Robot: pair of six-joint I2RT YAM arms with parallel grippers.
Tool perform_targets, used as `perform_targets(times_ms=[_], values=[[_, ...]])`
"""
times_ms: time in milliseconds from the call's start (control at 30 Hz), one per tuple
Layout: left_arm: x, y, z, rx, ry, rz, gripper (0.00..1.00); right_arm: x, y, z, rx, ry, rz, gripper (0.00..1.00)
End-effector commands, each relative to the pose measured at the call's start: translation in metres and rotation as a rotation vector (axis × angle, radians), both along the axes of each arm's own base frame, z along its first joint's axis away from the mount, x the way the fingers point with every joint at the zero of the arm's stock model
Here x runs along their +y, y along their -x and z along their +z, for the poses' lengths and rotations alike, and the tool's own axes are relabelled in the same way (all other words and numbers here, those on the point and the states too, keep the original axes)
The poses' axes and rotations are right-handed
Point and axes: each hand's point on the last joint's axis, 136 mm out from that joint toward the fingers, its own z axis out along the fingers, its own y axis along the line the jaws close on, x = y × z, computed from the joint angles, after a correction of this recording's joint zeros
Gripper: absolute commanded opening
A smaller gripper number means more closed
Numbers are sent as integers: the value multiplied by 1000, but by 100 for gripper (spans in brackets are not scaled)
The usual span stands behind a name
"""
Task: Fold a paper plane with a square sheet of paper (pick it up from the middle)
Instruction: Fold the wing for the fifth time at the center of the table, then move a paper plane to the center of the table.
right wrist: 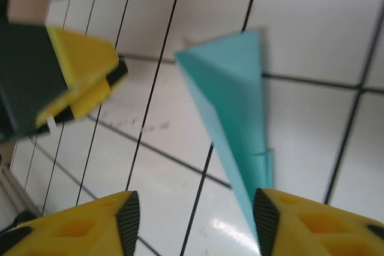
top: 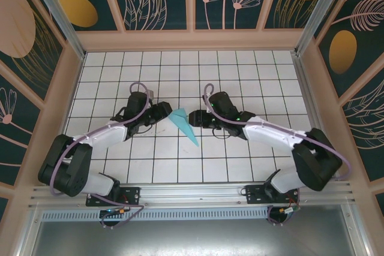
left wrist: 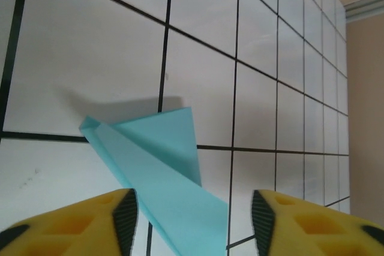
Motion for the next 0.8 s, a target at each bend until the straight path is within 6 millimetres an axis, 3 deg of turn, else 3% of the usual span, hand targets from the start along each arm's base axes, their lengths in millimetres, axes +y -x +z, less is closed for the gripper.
perform_targets(times_ms=[0, 133, 233, 567, 667, 767], values=[[3, 8, -6, 53, -66, 70, 69, -45, -9, -23, 37, 85, -189, 60], [-6, 15, -13, 59, -112, 86, 83, -72, -13, -39, 59, 125, -277, 69], [-17, 18, -18, 69, -175, 80, 86, -81, -14, -49, 69, 153, -311, 77], [-50, 20, -42, 136, -381, 12, 83, -85, -13, -66, 109, 179, -339, 79], [-47, 22, -56, 166, -455, -16, 78, -85, -14, -68, 115, 186, -339, 79], [-51, 18, -49, 156, -460, -19, 73, -84, -15, -69, 118, 193, -338, 79]])
